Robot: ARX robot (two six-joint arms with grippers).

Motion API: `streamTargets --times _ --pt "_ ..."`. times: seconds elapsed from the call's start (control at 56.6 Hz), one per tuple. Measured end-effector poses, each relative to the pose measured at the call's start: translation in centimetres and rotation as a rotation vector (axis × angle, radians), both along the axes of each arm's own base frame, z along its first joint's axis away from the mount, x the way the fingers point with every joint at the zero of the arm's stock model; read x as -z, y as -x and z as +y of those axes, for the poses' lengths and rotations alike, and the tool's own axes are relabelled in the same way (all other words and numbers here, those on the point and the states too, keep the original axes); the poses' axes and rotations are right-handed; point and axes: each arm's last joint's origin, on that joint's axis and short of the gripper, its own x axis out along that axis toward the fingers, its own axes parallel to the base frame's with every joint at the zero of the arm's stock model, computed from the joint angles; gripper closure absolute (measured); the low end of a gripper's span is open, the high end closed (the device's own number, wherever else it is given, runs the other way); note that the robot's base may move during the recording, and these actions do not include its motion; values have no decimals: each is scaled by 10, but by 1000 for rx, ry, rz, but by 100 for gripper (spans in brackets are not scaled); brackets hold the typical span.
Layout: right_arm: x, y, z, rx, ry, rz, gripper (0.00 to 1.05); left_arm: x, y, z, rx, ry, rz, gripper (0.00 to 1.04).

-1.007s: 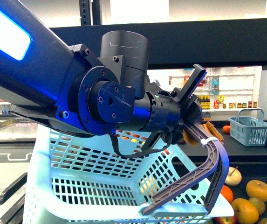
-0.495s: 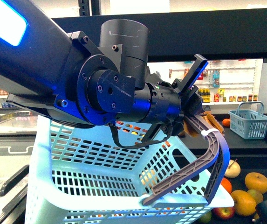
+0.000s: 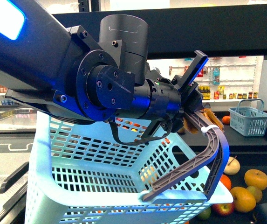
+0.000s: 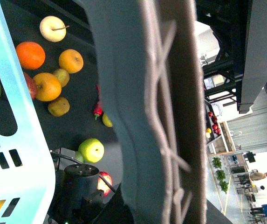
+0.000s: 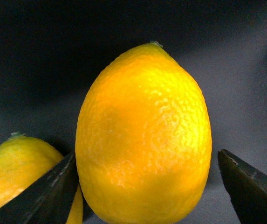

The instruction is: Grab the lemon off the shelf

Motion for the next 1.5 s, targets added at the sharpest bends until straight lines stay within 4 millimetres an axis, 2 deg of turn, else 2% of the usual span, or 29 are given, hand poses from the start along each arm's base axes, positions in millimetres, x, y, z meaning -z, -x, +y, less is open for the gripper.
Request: streamTargets --times 0.141,0.442,0.565,0.795,0.99,1.131,1.255,1.502 --pt "1 2 -2 -3 -6 -3 39 0 0 0 0 0 0 98" --pt "-7 18 -19 12 -9 -20 41 0 0 0 0 0 0 98" --pt "-34 28 -30 3 28 -91 41 0 0 0 0 0 0 98" --pt "-107 43 -34 -43 -17 -256 41 0 0 0 0 0 0 98" --pt "-182 52 -23 -96 -138 -424 41 0 0 0 0 0 0 98" --pt "-223 53 -7 -127 -212 -513 41 0 0 0 0 0 0 98" --pt "-243 52 11 -151 -292 -543 41 0 0 0 0 0 0 98" --pt "-245 51 55 -199 -401 -517 41 0 0 0 0 0 0 98"
